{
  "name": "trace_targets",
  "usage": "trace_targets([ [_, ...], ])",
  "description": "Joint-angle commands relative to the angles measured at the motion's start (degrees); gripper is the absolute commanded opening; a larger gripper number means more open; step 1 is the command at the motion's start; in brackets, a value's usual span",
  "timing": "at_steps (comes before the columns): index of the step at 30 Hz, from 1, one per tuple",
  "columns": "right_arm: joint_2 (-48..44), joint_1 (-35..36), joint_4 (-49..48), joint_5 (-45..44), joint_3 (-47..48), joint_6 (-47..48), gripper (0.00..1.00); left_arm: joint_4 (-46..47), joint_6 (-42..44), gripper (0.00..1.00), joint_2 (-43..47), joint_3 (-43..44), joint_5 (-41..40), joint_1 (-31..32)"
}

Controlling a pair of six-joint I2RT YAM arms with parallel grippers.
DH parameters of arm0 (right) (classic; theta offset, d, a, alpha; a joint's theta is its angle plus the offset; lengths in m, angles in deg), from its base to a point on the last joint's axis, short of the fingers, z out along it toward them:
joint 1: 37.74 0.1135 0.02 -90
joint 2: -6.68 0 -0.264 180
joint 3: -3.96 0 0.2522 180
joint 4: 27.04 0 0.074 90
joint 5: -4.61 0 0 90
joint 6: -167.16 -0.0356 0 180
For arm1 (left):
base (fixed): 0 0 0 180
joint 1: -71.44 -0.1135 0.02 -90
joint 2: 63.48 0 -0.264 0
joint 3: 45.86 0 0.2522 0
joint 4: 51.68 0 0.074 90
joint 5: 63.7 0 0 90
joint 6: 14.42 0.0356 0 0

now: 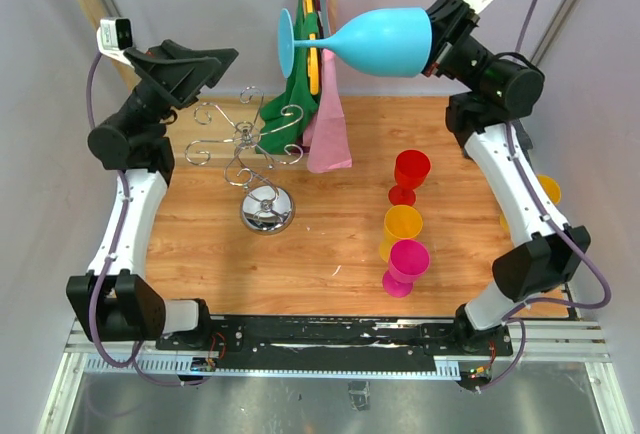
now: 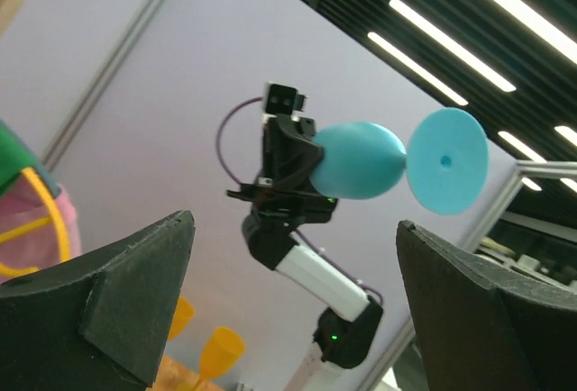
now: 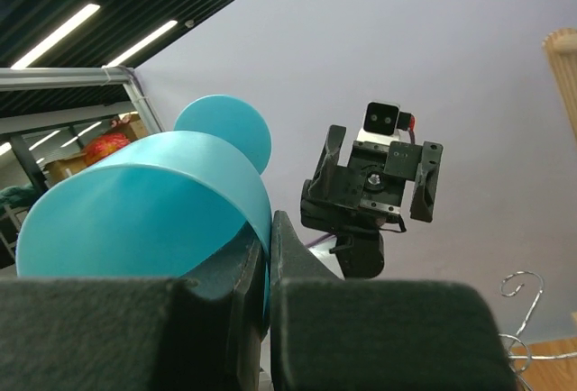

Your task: Place the wine glass upside down on the wine glass rack

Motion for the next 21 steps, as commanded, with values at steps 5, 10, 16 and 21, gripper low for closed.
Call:
trace_targets([
  [5, 6.43, 5.44, -3.41, -1.19, 7.23, -0.96, 0.01, 32.71, -26.13, 0.96, -4.56, -3.69, -5.36, -0.79],
  [10, 9.47, 8.63, -3.37, -1.18, 9.67, -0.78, 0.01, 34.78, -28.6, 0.96, -3.02, -4.76, -6.66, -0.77],
  [16, 12.34, 12.04, -3.54, -1.16, 10.91, 0.28, 0.01, 40.35, -35.91, 0.94, -2.05, -7.73, -11.07, -0.79],
  [21, 14.98, 14.04, -3.62, -1.55, 12.99, 0.18, 0.01, 40.4, -36.83, 0.94, 0.3, -9.92, -11.94, -0.79],
])
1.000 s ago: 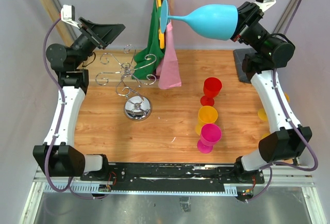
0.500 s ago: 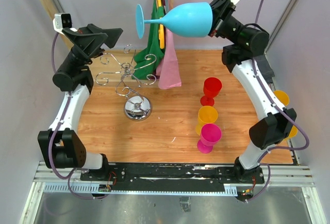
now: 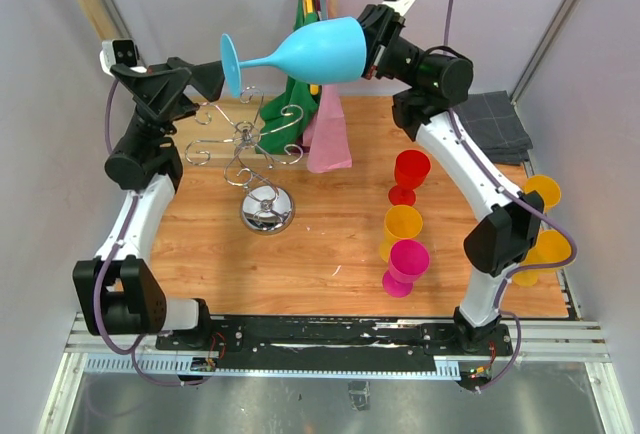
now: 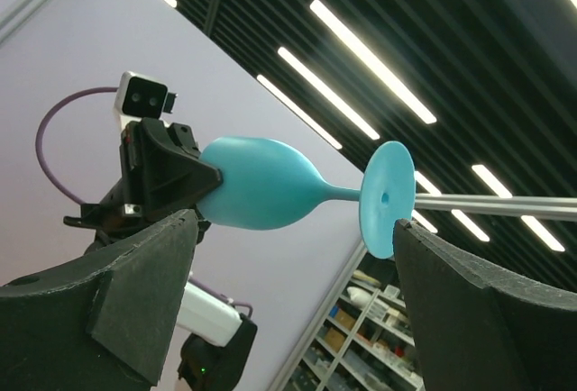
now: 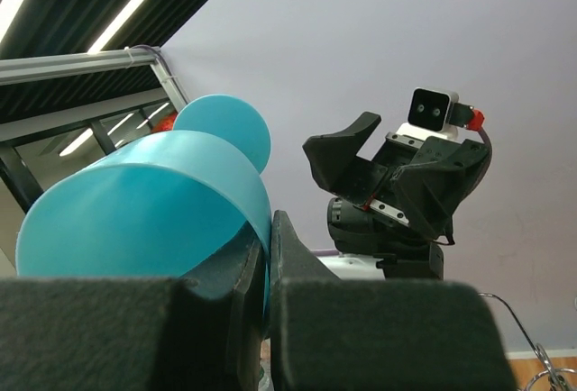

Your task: Place the wine glass upside down on the wine glass rack

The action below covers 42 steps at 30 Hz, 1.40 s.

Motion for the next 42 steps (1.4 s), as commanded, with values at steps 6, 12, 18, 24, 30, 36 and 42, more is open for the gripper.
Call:
trace_targets([
  [6, 4.46, 4.0, -2.99, -1.41, 5.27, 0.79, 0.01, 14.14, -11.54, 0.91, 6.37, -4.61, -3.99, -0.06],
  [12, 6.36, 4.59, -1.87, -1.55, 5.83, 1.47, 0.01, 14.21, -11.89, 0.88, 8.92, -4.73, -4.37, 0.89],
  [18, 7.4, 5.11, -0.75, -1.7, 6.35, 2.2, 0.01, 14.2, -12.32, 0.83, 9.27, -5.21, -4.53, 1.86],
  [24, 8.47, 5.77, -0.74, -1.92, 6.64, 2.5, 0.01, 14.12, -12.67, 0.7, 9.39, -5.19, -4.38, 2.42],
  [30, 8.67, 5.84, -0.85, -2.09, 6.3, 2.72, 0.01, 14.12, -12.75, 0.47, 9.4, -5.11, -4.51, 3.08],
  [36, 8.79, 5.84, -0.67, -2.09, 6.43, 2.94, 0.01, 14.03, -12.59, 0.17, 9.66, -4.84, -4.61, 3.25],
  [42, 8.46, 5.83, -0.82, -2.04, 6.18, 2.85, 0.01, 13.99, -12.4, 0.0, 9.91, -4.02, -4.77, 3.25],
])
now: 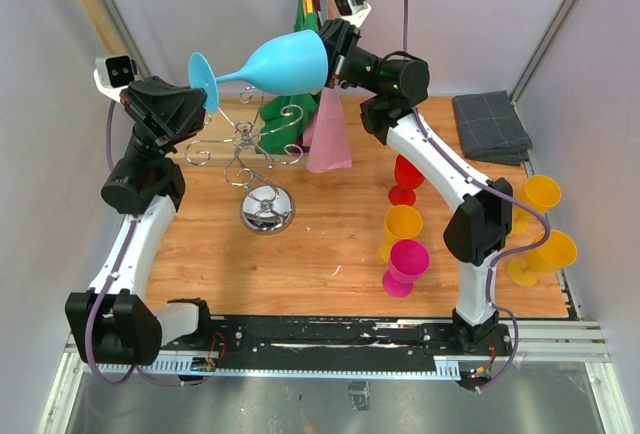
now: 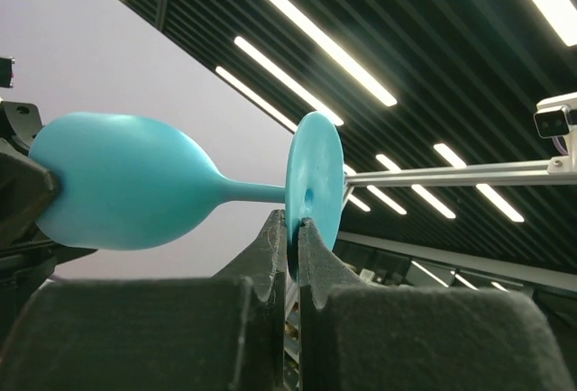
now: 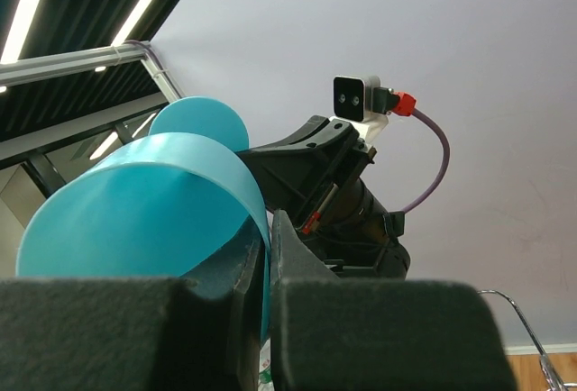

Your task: Place the wine glass upside down on the wine glass rack

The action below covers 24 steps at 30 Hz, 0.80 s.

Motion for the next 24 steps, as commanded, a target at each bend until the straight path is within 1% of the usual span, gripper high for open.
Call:
trace_targets([
  [1, -0.19, -0.04, -1.99, -0.71, 1.57, 1.19, 0.02, 13.84, -12.31, 0.0, 1.16, 1.57, -1.51, -0.6],
  [2, -0.35, -0.02, -1.95, -0.76, 1.33, 1.27, 0.05, 13.9, -12.2, 0.0, 1.13, 2.0, -1.53, -0.6],
  [4, -1.15, -0.11, -1.97, -1.2, 0.01, 1.53, 0.16, 13.92, -11.84, 0.0, 1.07, 3.11, -1.51, -0.6],
  [9, -3.44, -0.48, -1.7, -0.39, -1.95, 2.73, 0.25, 14.27, -11.19, 0.0, 0.63, 5.97, -1.42, -0.6],
  [11, -4.11, -0.94, -1.73, -0.36, -2.74, 2.82, 0.31, 14.3, -11.2, 0.0, 0.31, 7.12, -1.6, -0.6],
  [14, -5.28, -1.72, -2.21, -0.2, -3.93, 2.68, 0.36, 14.44, -10.96, 0.0, -0.26, 8.98, -1.88, -0.6],
  [17, -6.92, -2.69, -2.25, -0.14, -5.94, 3.31, 0.38, 14.16, -10.44, 0.0, -0.7, 10.73, -1.99, -0.6],
  [21, -9.5, -4.75, -1.75, 0.89, -8.37, 4.09, 0.44, 12.16, -9.08, 0.0, -1.26, 13.09, -1.26, -0.6],
  [24, -12.78, -7.06, -0.17, 1.66, -12.03, 6.08, 0.48, 9.58, -7.28, 0.0, -1.77, 14.05, 0.17, -0.6],
])
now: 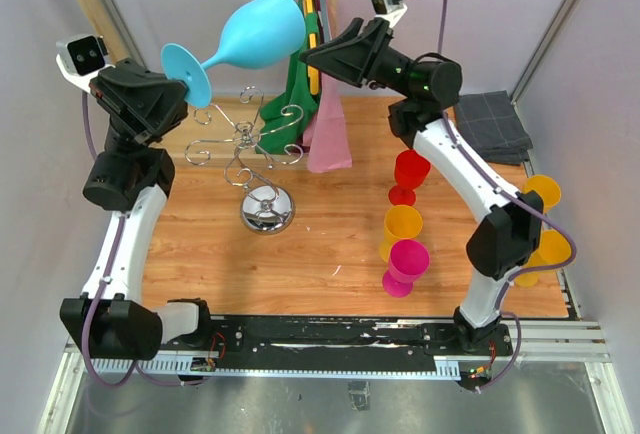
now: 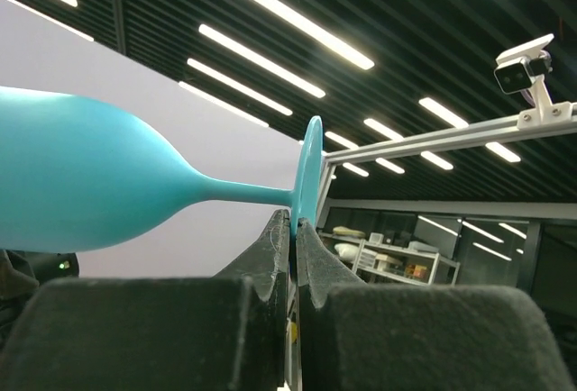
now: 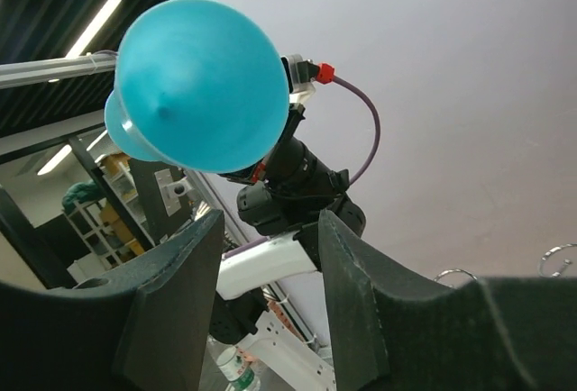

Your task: Place the wine glass upside down on the wine glass rack

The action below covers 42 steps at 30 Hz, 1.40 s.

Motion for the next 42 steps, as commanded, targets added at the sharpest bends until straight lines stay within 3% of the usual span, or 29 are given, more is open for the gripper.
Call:
trace_targets([
  [1, -6.95, -4.34, -0.27, 2.01, -4.89, 4.12, 0.49, 8.68, -6.44, 0.0, -0.73, 2.65, 1.58, -0.36],
  [5, -13.14, -7.78, 6.02, 3.89, -10.24, 10.09, 0.5, 1.74, 1.12, 0.0, -1.43, 4.37, 7.62, -0.45],
  [13, -21.07, -12.2, 13.52, 6.99, -16.23, 16.32, 0.5, -25.25, 22.79, 0.0, 0.01, 9.1, 14.89, -1.51],
  [20, -26.51, -14.36, 23.28, 7.81, -18.13, 23.41, 0.49, -63.41, 51.53, 0.0, 3.1, 17.62, 10.29, -2.29],
  [33, -32.17, -15.66, 32.24, 7.88, -20.82, 30.95, 0.5, -82.98, 63.89, 0.0, 3.78, 17.1, -0.25, -3.52],
  [42, -35.26, -15.67, 39.26, 7.28, -21.26, 36.6, 0.5, -92.02, 67.28, 0.0, 2.37, 15.3, -6.74, -3.78],
])
